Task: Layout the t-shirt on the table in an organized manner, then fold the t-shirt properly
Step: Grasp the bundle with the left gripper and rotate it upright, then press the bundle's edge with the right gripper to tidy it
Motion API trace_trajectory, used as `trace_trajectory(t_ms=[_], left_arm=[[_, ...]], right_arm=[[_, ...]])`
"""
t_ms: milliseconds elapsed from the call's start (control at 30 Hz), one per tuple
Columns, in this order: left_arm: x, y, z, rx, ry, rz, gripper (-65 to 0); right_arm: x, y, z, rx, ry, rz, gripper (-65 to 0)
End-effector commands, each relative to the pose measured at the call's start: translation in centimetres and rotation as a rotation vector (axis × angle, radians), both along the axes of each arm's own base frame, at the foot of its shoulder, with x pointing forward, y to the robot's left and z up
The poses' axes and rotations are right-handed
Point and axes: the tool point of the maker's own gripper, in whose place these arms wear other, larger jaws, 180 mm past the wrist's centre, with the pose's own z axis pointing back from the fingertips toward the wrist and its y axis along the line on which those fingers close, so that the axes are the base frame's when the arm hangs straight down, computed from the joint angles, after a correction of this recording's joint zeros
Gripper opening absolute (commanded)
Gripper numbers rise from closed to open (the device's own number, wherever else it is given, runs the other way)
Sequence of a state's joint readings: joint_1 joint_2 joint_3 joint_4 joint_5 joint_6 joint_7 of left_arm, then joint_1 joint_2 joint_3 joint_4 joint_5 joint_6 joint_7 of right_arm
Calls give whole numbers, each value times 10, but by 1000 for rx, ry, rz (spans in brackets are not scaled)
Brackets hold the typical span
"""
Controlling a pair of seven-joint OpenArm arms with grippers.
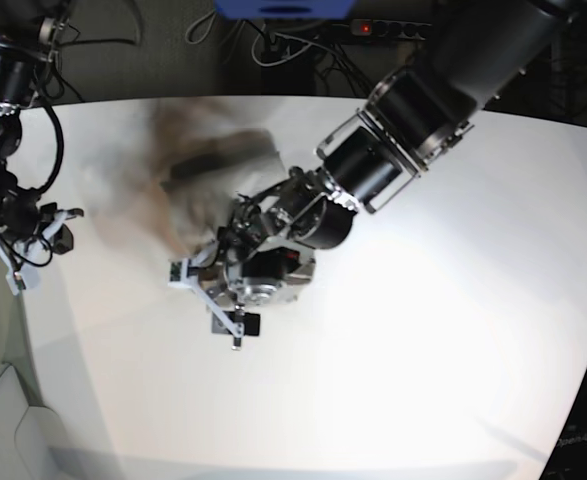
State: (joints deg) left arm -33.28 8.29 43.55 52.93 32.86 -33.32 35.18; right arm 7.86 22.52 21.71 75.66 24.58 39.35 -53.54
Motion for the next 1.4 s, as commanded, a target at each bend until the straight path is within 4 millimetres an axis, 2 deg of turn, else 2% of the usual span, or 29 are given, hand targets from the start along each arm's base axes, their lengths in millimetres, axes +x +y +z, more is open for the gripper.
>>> trace_trajectory(t_ms=[0, 133, 500, 600, 667, 800, 833, 900, 933, 1033, 1100, 1167, 1267, 1333, 1367], left_arm=[[15, -11, 29, -43, -60, -4, -188], [22, -12, 50, -89, -101, 4, -188], [27, -9, 56, -100, -115, 12, -190], [39, -4, 74, -146, -137, 52, -190], [54, 8, 96, -222, -160, 122, -191], [79, 49, 133, -355, -205, 293, -193], [82, 67, 140, -380, -216, 358, -194], [85, 117, 154, -424, -250, 501, -194], [83, 139, 156, -438, -263, 559, -195], [66, 180, 152, -434, -284, 671, -244], [51, 210, 148, -406, -300, 743, -319], [29, 242, 136, -357, -288, 838, -424], [-1, 276, 119, -320, -263, 948, -564], [-21, 296, 106, -302, -248, 1009, -620], [-31, 305, 101, -292, -240, 1039, -639]], right_arm=[[13, -5, 20, -10, -67, 10, -650], [12, -4, 19, -7, -65, 11, -650], [12, -4, 19, -7, -65, 11, -650], [12, -4, 19, -7, -65, 11, -650], [12, -3, 19, -5, -65, 11, -650], [13, 3, 17, 7, -66, 15, -650], [16, 8, 18, 20, -74, 16, -650], [20, 18, 21, 38, -94, 22, -650], [28, 28, 29, 49, -125, 33, -650], [41, 60, 44, 99, -195, 57, -650], [49, 81, 57, 128, -245, 73, -650], [53, 103, 67, 154, -268, 92, -650], [50, 128, 71, 176, -250, 116, -650], [46, 145, 73, 204, -252, 125, -650], [39, 152, 66, 220, -235, 125, -650]])
